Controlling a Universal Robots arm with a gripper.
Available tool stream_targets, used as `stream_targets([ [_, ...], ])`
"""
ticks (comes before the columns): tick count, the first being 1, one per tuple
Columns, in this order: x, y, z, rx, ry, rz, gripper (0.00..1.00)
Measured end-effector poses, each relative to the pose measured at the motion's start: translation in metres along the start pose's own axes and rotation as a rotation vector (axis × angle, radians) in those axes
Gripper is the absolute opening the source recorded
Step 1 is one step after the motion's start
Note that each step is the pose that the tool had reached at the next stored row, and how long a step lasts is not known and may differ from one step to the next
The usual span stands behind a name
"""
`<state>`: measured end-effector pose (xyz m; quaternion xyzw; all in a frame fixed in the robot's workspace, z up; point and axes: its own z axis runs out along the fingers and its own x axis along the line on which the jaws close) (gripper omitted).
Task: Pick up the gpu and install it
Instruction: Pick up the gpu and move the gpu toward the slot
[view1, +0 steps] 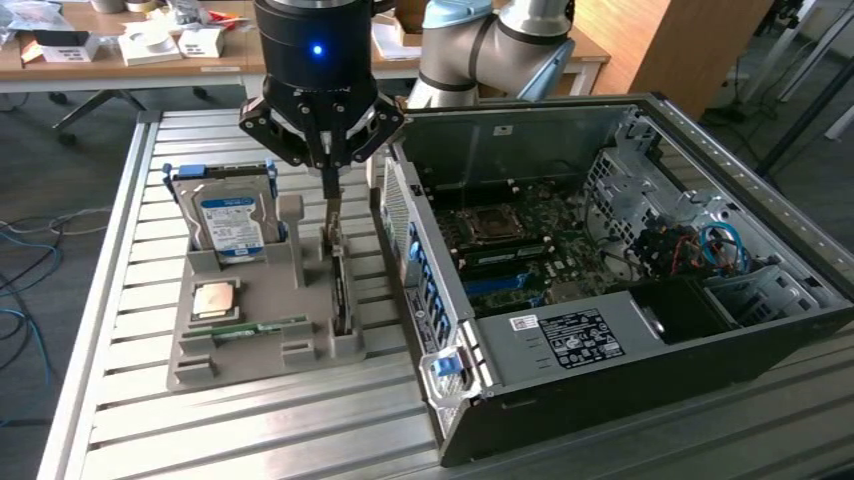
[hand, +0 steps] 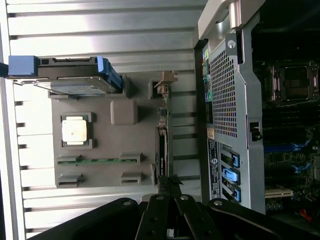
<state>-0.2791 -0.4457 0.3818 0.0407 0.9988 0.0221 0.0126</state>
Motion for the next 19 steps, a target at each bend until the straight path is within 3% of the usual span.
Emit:
stream_targets([
  [3, 0.0, 0.0, 0.0, 0.0, 0.0, 0.0, 0.11],
  [8, 0.0, 0.0, 0.0, 0.0, 0.0, 0.0, 0.35],
  [11, 0.0, 0.0, 0.0, 0.0, 0.0, 0.0, 0.41],
  [12, 0.0, 0.0, 0.0, 0.0, 0.0, 0.0, 0.47],
  [19, 0.0, 0.0, 0.0, 0.0001, 0.0001, 0.0, 0.47],
])
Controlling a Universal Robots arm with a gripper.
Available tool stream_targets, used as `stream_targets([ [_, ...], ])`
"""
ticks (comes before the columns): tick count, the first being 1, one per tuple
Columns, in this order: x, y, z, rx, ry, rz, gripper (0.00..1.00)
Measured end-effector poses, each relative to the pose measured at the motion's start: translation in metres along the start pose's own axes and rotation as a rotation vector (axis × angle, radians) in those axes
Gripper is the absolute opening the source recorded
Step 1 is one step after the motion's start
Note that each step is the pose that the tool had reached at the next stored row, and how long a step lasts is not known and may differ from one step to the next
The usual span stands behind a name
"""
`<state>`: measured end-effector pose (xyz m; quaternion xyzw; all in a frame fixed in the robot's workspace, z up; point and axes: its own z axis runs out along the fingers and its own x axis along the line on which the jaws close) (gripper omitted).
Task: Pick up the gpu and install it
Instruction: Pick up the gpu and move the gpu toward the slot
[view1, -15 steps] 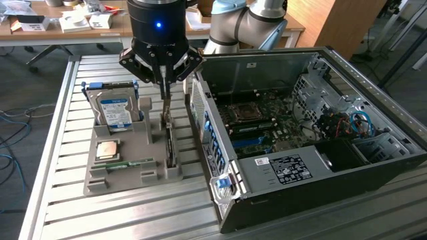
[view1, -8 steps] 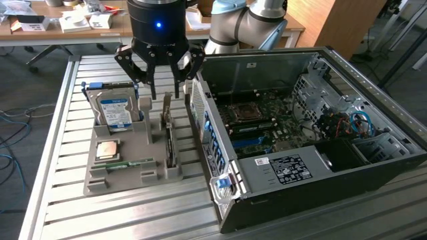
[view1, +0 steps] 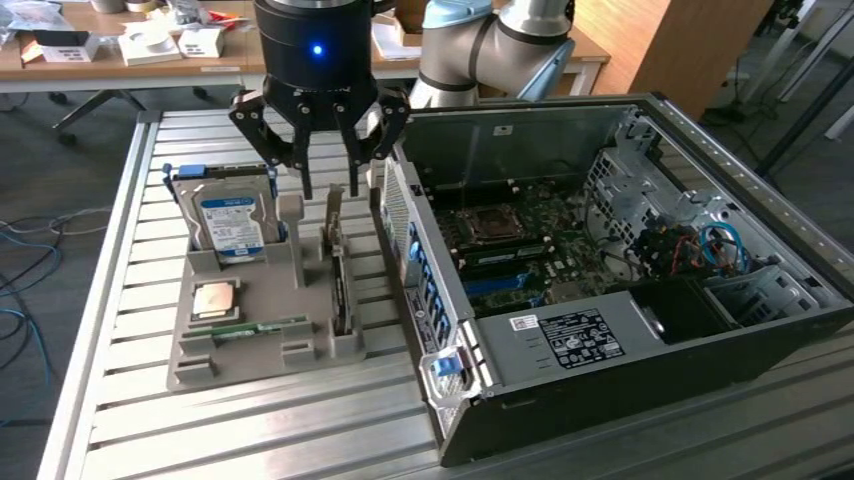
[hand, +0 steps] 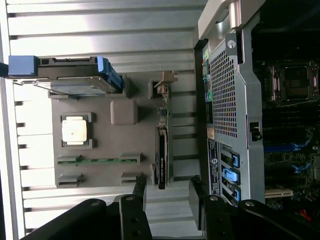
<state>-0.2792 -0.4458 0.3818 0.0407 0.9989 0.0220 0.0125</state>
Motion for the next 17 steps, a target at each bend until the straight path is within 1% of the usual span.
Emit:
stream_targets([
  [2, 0.0, -0.0001, 0.0011, -0.0003, -0.0002, 0.0, 0.47],
  [17, 0.0, -0.0008, 0.0193, -0.0001, -0.0001, 0.0, 0.47],
])
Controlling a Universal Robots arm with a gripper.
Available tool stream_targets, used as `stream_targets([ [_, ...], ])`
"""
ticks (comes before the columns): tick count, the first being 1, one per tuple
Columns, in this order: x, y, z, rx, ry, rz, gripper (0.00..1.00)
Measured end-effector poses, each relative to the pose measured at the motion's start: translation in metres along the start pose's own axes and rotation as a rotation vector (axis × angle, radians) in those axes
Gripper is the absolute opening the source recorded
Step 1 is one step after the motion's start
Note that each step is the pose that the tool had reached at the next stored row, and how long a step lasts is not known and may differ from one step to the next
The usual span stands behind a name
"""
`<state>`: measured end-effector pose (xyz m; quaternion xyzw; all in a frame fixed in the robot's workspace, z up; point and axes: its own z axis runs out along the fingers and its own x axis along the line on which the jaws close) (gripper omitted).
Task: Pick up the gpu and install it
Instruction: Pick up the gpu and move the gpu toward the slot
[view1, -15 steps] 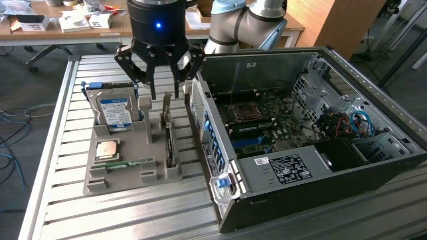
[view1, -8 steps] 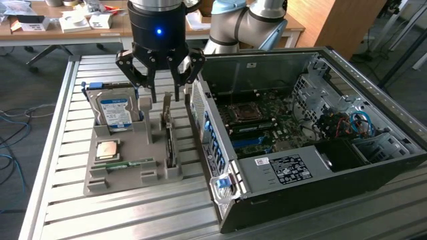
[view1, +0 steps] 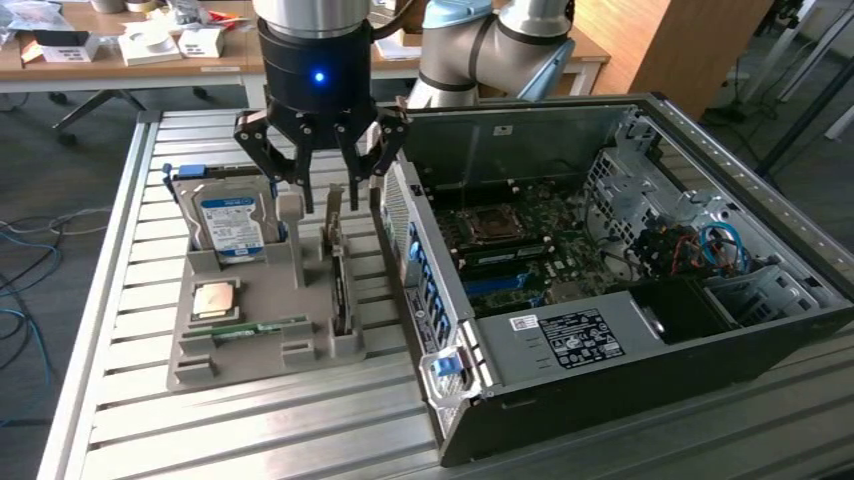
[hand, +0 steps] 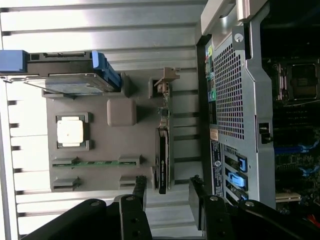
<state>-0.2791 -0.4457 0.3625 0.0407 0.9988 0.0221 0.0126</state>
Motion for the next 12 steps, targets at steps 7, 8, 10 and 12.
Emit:
stream_targets([
  [7, 0.0001, -0.0001, 0.0027, 0.0001, 0.0001, 0.0, 0.47],
  [8, 0.0001, -0.0001, 0.0027, 0.0001, 0.0001, 0.0, 0.47],
  [10, 0.0001, -0.0001, 0.0027, 0.0, 0.0, 0.0, 0.47],
  [12, 0.0001, -0.0001, 0.0029, 0.0, 0.0, 0.0, 0.47],
])
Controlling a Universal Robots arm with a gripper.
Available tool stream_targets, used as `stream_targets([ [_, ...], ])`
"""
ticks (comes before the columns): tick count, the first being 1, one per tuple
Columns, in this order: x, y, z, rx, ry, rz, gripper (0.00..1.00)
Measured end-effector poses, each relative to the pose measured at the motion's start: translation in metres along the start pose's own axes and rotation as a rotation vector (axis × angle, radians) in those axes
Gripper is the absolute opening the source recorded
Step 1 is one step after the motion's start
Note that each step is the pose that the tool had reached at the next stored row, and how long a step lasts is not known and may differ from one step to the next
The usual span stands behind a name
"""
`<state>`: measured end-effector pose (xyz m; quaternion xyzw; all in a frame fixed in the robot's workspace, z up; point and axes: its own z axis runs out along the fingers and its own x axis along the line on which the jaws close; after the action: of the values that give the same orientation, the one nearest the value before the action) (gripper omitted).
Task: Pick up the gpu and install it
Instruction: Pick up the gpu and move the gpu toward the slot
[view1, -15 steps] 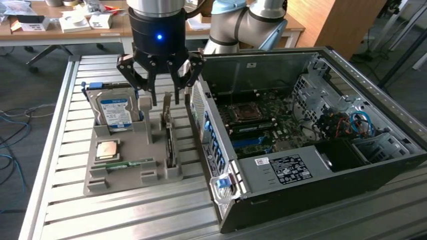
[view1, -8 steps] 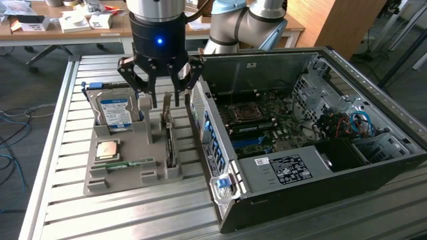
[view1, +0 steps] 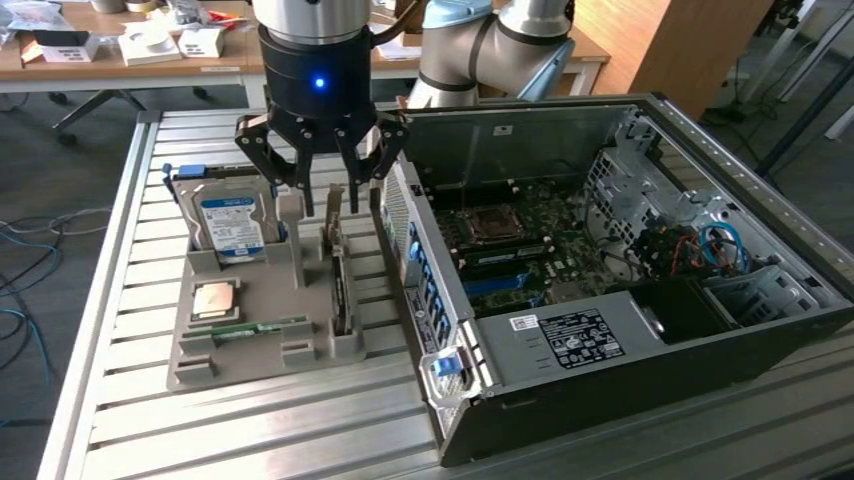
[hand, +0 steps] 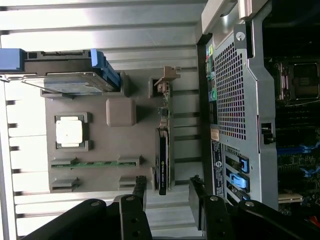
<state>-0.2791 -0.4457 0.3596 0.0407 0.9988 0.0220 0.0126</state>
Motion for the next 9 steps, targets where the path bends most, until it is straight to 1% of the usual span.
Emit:
stream_targets([
  [9, 0.0001, -0.0002, 0.0037, 0.0, 0.0, 0.0, 0.47],
])
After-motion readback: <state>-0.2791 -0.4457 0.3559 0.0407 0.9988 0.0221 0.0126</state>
